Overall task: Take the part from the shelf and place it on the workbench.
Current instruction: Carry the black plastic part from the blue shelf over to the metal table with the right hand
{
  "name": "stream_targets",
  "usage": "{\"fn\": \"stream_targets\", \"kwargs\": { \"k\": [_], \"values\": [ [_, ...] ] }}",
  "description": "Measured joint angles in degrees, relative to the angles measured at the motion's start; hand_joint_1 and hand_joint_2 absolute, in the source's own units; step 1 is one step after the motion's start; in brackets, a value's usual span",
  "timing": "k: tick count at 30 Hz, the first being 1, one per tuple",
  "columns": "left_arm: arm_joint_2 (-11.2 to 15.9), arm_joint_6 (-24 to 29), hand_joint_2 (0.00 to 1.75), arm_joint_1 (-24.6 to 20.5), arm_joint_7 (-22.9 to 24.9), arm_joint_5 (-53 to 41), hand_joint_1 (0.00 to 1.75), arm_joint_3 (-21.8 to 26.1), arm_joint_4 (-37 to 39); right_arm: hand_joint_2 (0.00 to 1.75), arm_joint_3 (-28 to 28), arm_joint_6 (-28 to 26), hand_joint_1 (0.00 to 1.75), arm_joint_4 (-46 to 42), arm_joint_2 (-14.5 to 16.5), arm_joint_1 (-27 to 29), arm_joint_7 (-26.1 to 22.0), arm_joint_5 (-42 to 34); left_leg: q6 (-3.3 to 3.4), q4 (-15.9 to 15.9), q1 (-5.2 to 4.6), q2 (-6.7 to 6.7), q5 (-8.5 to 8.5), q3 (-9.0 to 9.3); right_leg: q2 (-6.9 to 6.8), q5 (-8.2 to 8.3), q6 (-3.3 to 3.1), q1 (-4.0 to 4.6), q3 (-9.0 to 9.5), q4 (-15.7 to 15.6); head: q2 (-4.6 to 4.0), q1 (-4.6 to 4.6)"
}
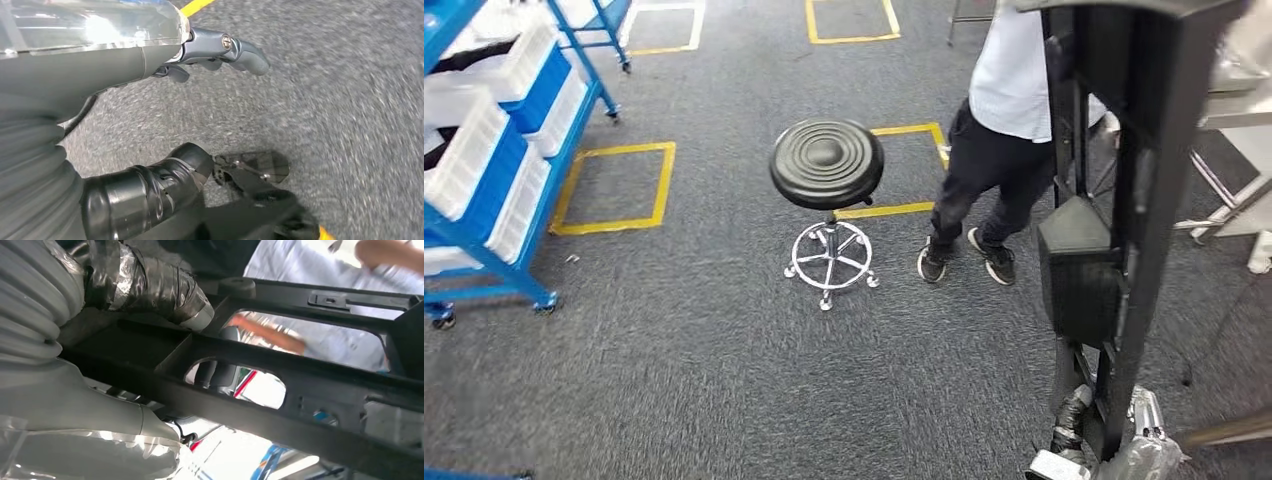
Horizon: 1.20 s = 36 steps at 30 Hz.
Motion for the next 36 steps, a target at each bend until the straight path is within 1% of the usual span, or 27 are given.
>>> {"fn": "stream_targets", "kwargs": {
  "k": [1,2,3,4,6,8,10,11,12,14,15,16,17,18,19,21,23,25,26,28,29,30,31,32,33,34,36],
  "values": [
    [0.0,0.0,1.75,0.1,0.0,0.0,0.00,0.0,0.0,1.75,0.0,0.0,1.75,0.0,0.0,0.0,0.0,-0.1,-0.03,3.1,0.01,-0.36,-0.73,-1.77,0.80,-0.04,-0.05,0.04,-0.01,0.1,0.00,0.00],
    [0.0,0.0,1.75,0.2,0.0,0.0,0.00,0.0,0.0,1.75,0.0,0.0,1.75,0.0,0.0,0.0,0.0,-0.2,-0.03,4.3,0.01,-0.49,-0.27,-2.76,1.66,-0.11,-0.08,0.06,0.01,0.2,0.00,-0.01],
    [0.0,0.0,1.75,0.3,0.0,0.0,0.00,0.0,0.0,1.75,0.0,0.0,1.75,0.0,0.0,0.0,0.0,-0.2,0.01,3.3,0.03,-0.59,1.33,-2.75,2.55,-0.19,-0.03,0.05,0.05,0.4,0.00,-0.01],
    [0.0,0.0,1.75,0.3,0.1,0.0,0.00,0.0,0.0,1.75,-0.1,0.0,1.75,0.0,0.0,0.0,0.0,-0.2,0.09,0.2,0.07,-0.96,3.69,-1.80,3.40,-0.30,0.08,0.02,0.10,0.6,0.00,0.00],
    [0.0,0.0,1.75,0.3,0.1,0.0,0.00,0.0,0.0,1.75,-0.1,0.0,1.75,0.0,0.0,0.0,0.0,-0.2,0.35,-7.0,0.20,-3.09,7.38,0.73,4.83,-0.62,0.53,0.02,-0.02,1.1,0.00,0.01],
    [0.0,0.0,1.75,0.2,0.1,0.0,0.00,0.0,0.0,1.75,-0.1,0.0,1.75,0.0,0.1,0.0,0.0,-0.2,0.73,-10.1,0.14,-4.58,8.17,1.77,5.88,-0.81,1.22,0.00,-0.42,1.5,0.00,0.02],
    [0.0,-0.1,1.75,0.0,0.3,-0.1,0.00,0.0,0.0,1.75,-0.2,0.0,1.75,0.0,0.2,0.1,-0.1,-0.2,1.41,-10.4,0.00,-3.84,8.30,1.97,6.77,-0.69,2.00,-0.19,-0.68,1.4,0.00,0.01],
    [0.0,-0.1,1.75,0.0,0.5,-0.2,0.00,0.0,0.0,1.75,-0.2,0.0,1.75,0.0,0.2,0.2,-0.1,-0.2,1.85,-10.7,0.01,-3.26,8.53,2.14,6.36,-0.86,2.29,-0.22,-0.85,1.7,0.00,0.02],
    [0.0,-0.2,1.75,0.0,0.6,-0.2,0.00,0.0,0.0,1.75,-0.3,0.0,1.75,0.0,0.2,0.2,-0.1,-0.2,2.27,-11.1,0.07,-2.63,8.79,2.29,5.27,-1.55,2.53,-0.21,-1.35,2.7,0.00,0.14],
    [0.0,-0.2,1.75,0.1,0.6,-0.3,0.00,0.0,0.0,1.75,-0.3,0.0,1.75,0.0,0.2,0.1,-0.1,-0.1,2.80,-11.5,0.07,-1.23,9.05,2.39,2.07,-4.73,2.90,-0.10,-3.89,7.9,0.00,0.37],
    [0.0,-0.3,1.75,0.2,0.6,-0.3,0.00,0.0,0.0,1.75,-0.3,0.0,1.75,0.1,0.2,0.0,-0.1,-0.1,2.91,-11.5,0.01,-0.49,9.03,2.37,1.05,-6.54,3.10,-0.14,-5.66,11.6,0.00,0.48],
    [0.0,-0.3,1.75,0.2,0.6,-0.3,0.00,0.0,0.0,1.75,-0.4,0.0,1.75,0.1,0.2,0.0,-0.1,-0.1,2.94,-11.5,-0.04,0.30,8.95,2.35,0.58,-7.72,3.28,-0.23,-7.16,14.7,0.00,0.47],
    [0.0,-0.3,1.75,0.3,0.6,-0.3,0.00,0.0,0.0,1.75,-0.4,0.0,1.75,0.1,0.2,0.0,-0.1,0.0,2.92,-11.5,-0.07,1.06,8.86,2.38,0.35,-7.86,3.38,-0.31,-7.83,16.2,0.00,0.48],
    [0.0,-0.3,1.75,0.3,0.6,-0.3,0.00,0.0,0.0,1.75,-0.5,0.0,1.75,0.1,0.2,0.1,-0.1,0.0,2.86,-11.5,-0.08,1.79,8.74,2.45,0.14,-7.00,3.40,-0.38,-7.48,15.6,0.00,0.48],
    [0.0,-0.3,1.75,0.2,0.6,-0.3,0.00,0.0,0.0,1.75,-0.6,0.0,1.75,0.1,0.2,0.1,-0.1,0.0,2.76,-11.5,-0.08,2.43,8.61,2.59,-0.28,-5.30,3.30,-0.37,-5.96,12.8,0.00,0.48],
    [0.0,-0.5,1.75,0.1,0.6,-0.3,0.00,0.0,0.0,1.75,-0.6,0.0,1.75,0.1,0.2,0.0,-0.1,0.0,2.36,-11.4,-0.20,3.58,8.27,3.02,-2.40,-2.22,2.77,-0.02,-1.64,4.9,0.00,0.47],
    [0.0,-0.8,1.75,0.1,0.6,-0.3,0.00,0.0,0.0,1.75,-0.6,0.0,1.75,0.1,0.2,0.0,-0.1,0.0,1.75,-11.4,-0.34,4.47,7.91,3.43,-3.69,-1.34,2.11,0.52,0.49,0.8,0.00,0.47],
    [0.0,-1.0,1.75,-0.1,0.5,-0.3,0.00,0.0,0.0,1.75,-0.6,0.0,1.75,0.1,0.2,0.1,-0.1,0.0,1.12,-11.7,-0.41,5.39,7.69,3.91,-2.73,-1.40,1.55,0.67,0.50,0.5,0.00,0.46],
    [0.0,-1.0,1.75,-0.2,0.5,-0.3,0.00,0.0,0.0,1.75,-0.6,0.0,1.75,0.0,0.2,0.2,-0.1,0.0,0.79,-11.5,-0.35,5.09,7.44,4.11,-2.13,-1.26,1.27,0.53,0.67,0.2,0.00,0.45],
    [0.0,-1.0,1.75,-0.2,0.5,-0.3,0.00,0.0,0.0,1.75,-0.6,0.0,1.75,0.0,0.2,0.1,-0.1,0.0,0.30,-8.9,-0.26,2.63,5.44,3.24,-0.97,-0.86,0.61,0.08,1.11,-0.4,0.00,0.43],
    [0.0,-1.0,1.75,-0.1,0.5,-0.3,0.00,0.0,0.0,1.75,-0.7,0.0,1.75,0.0,0.3,0.1,-0.1,0.0,0.18,-5.7,-0.14,0.97,3.64,1.81,-0.42,-0.75,0.38,-0.03,1.23,-0.6,0.00,0.43],
    [0.0,-1.0,1.75,0.0,0.5,-0.3,0.00,0.0,0.0,1.75,-0.7,0.0,1.75,0.0,0.3,0.1,-0.1,0.0,0.13,-1.8,-0.12,-0.02,1.70,-0.13,0.20,-0.73,0.19,-0.05,1.23,-0.6,0.00,0.42],
    [0.0,-1.0,1.75,0.1,0.5,-0.2,0.00,0.0,0.0,1.75,-0.7,0.0,1.75,0.1,0.3,0.1,-0.1,-0.1,0.07,2.0,-0.10,-0.40,0.31,-2.05,0.92,-0.75,0.08,-0.02,1.23,-0.5,0.00,0.42],
    [0.0,-1.0,1.75,0.2,0.5,-0.2,0.00,0.0,0.0,1.75,-0.7,0.0,1.75,0.1,0.4,0.1,-0.1,-0.1,0.04,4.4,-0.10,-0.54,-0.05,-3.44,1.71,-0.79,0.05,0.02,1.27,-0.5,0.00,0.42],
    [0.0,-1.0,1.75,0.3,0.5,-0.2,0.00,0.0,0.0,1.75,-0.7,0.0,1.75,0.1,0.4,0.1,0.0,-0.2,0.05,4.7,-0.09,-0.59,0.82,-3.91,2.56,-0.85,0.05,0.03,1.32,-0.4,0.00,0.42],
    [0.0,-1.0,1.75,0.4,0.5,-0.1,0.00,0.0,0.0,1.75,-0.7,0.0,1.75,0.1,0.4,0.1,0.0,-0.2,0.12,2.6,-0.07,-0.76,2.78,-3.30,3.42,-0.94,0.10,0.01,1.40,-0.2,0.00,0.41],
    [0.1,-1.0,1.75,0.4,0.5,-0.1,0.00,0.0,0.0,1.75,-0.7,0.0,1.75,0.1,0.4,0.1,0.0,-0.2,0.40,-5.0,0.04,-2.72,7.21,-0.41,4.99,-1.29,0.43,0.03,1.38,0.3,0.00,0.42]
  ]
}}
